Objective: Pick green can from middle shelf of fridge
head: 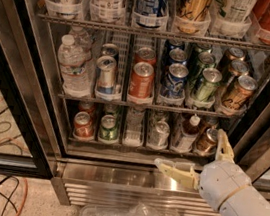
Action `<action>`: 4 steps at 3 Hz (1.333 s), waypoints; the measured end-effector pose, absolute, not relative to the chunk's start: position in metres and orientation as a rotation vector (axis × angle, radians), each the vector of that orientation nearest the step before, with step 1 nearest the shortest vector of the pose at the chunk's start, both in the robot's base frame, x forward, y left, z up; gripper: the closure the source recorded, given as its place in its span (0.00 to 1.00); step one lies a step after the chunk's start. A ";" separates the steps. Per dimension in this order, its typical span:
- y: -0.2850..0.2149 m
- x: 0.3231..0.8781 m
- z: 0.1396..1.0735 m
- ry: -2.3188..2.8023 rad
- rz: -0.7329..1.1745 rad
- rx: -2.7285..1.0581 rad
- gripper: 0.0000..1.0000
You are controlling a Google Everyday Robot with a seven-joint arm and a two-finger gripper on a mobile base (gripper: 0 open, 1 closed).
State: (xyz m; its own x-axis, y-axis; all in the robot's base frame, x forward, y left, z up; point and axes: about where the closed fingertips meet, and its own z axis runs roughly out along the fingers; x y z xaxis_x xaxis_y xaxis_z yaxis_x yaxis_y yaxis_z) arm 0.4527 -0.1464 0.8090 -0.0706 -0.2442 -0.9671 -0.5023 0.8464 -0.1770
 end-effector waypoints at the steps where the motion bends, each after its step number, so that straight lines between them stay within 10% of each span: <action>1: -0.168 0.451 0.807 1.644 0.162 -0.535 0.00; 4: -0.182 0.463 0.828 1.568 0.114 -0.405 0.00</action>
Offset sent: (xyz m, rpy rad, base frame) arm -0.0014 -0.0218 -0.0022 -0.0093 -0.0359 -0.0730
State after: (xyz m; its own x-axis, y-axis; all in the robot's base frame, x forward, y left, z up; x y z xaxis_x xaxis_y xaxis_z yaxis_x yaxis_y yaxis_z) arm 0.4633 -0.1817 0.8277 0.0133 -0.1835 -0.9829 -0.3239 0.9292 -0.1779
